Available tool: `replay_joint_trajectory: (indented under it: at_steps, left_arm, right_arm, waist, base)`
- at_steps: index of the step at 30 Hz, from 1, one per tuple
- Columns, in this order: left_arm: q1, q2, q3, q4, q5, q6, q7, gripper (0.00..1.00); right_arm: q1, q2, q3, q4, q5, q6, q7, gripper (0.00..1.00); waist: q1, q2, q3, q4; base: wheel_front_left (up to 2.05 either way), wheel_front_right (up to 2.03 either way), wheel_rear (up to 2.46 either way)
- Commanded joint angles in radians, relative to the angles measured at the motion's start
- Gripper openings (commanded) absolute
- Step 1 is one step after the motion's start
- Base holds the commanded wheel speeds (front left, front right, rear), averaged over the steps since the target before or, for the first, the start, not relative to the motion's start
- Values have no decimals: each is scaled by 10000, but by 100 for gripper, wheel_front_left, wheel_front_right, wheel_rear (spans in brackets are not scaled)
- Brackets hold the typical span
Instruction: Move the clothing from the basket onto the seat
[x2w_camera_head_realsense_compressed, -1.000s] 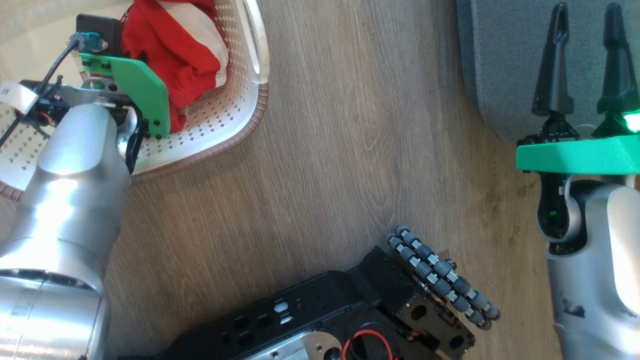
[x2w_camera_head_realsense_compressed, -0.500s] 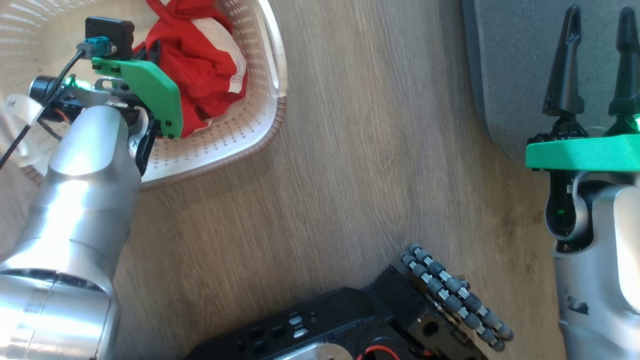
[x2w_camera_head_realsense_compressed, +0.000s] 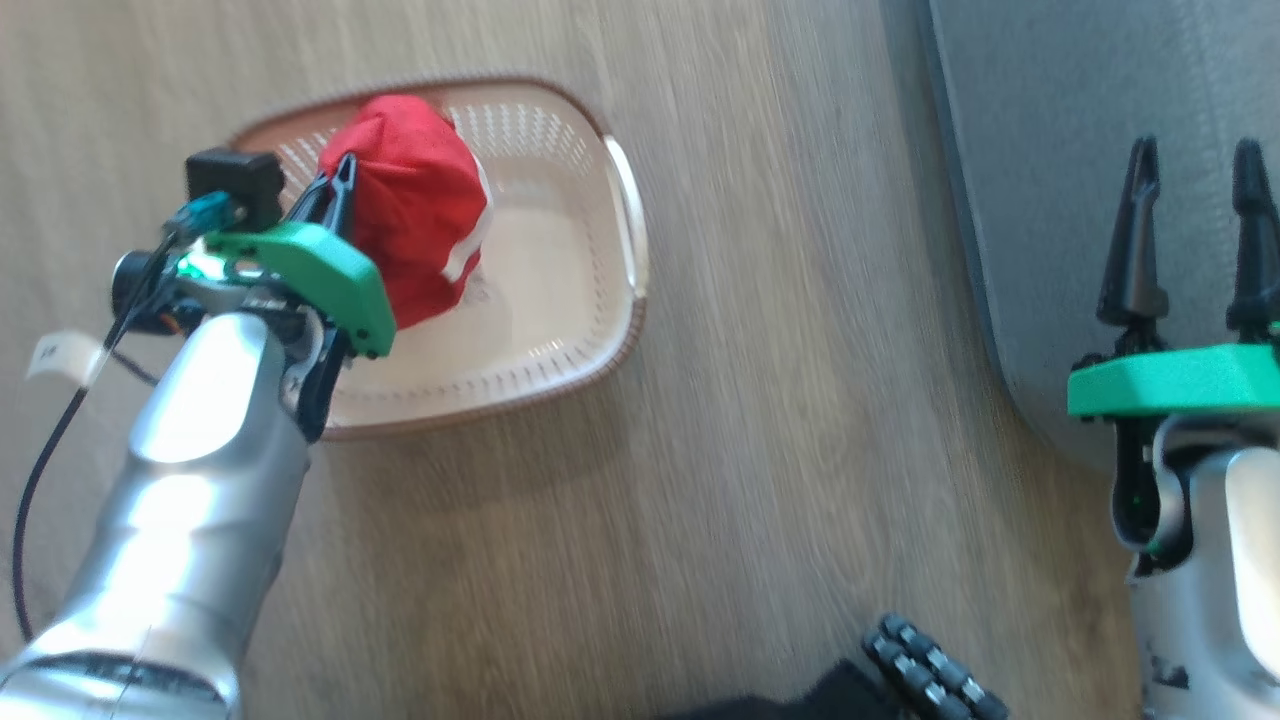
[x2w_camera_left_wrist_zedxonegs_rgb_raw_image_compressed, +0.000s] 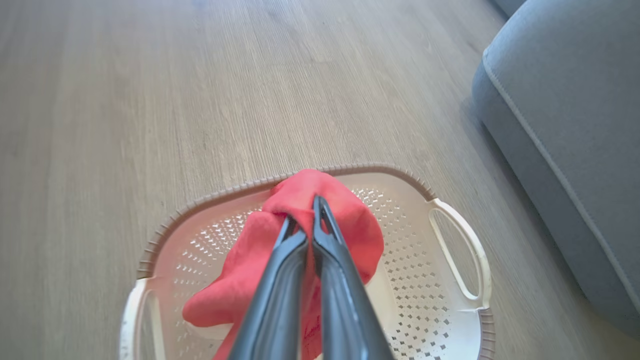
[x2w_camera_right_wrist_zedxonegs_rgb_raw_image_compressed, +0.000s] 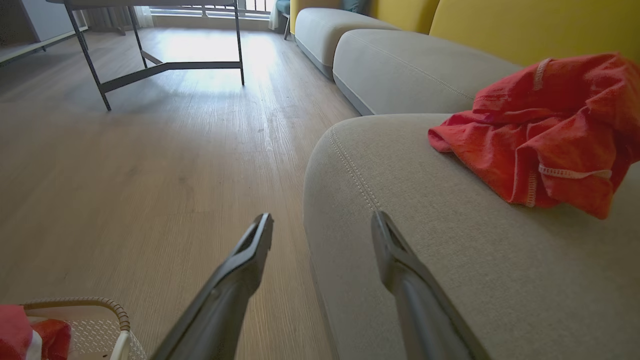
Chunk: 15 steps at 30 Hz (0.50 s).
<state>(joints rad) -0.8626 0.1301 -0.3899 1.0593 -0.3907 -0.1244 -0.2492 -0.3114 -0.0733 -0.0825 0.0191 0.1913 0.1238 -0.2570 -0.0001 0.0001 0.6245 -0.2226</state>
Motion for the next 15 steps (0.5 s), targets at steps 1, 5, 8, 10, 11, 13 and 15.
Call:
replay_joint_trajectory:
  at_steps: [1, 5, 8, 10, 11, 13, 15]
  left_arm:
    - [343, 514, 394, -697, -108, -48, -121, 0]
    - [1267, 800, 671, -1872, -170, 76, -123, 0]
    - [1916, 973, 811, -2615, -212, 212, -124, 0]
    - [2307, 1103, 889, -3094, -233, 318, -124, 0]
    - [2500, 1169, 924, -3327, -247, 364, -124, 0]
    - [2882, 1318, 989, -3780, -268, 463, -124, 0]
    - [3248, 1454, 1060, -4218, -319, 558, -117, 0]
  right_arm:
    - [340, -222, 98, -205, -123, 69, -47, 100]
    - [657, -447, 61, 9, -203, 69, -47, 100]
    - [906, -583, 8, 161, -245, 69, -47, 100]
    - [1054, -697, 6, 256, -272, 69, -47, 100]
    - [1125, -748, 12, 301, -291, 69, -47, 100]
    - [1257, -835, 33, 373, -322, 69, -47, 100]
    - [1370, -917, 32, 436, -325, 69, -47, 100]
  waist:
    - [1, -1, -1223, 663]
    - [1, -1, -2038, 933]
    - [1, -1, -2611, 1134]
    - [1, -1, -2917, 1246]
    - [1, -1, -3068, 1299]
    - [1, -1, -3345, 1395]
    - [1, -1, -3582, 1495]
  base:
    - [0, 0, 0]
    - [0, 0, 0]
    - [0, 0, 0]
    - [0, 0, 0]
    - [0, 0, 0]
    - [0, 0, 0]
    - [0, 0, 0]
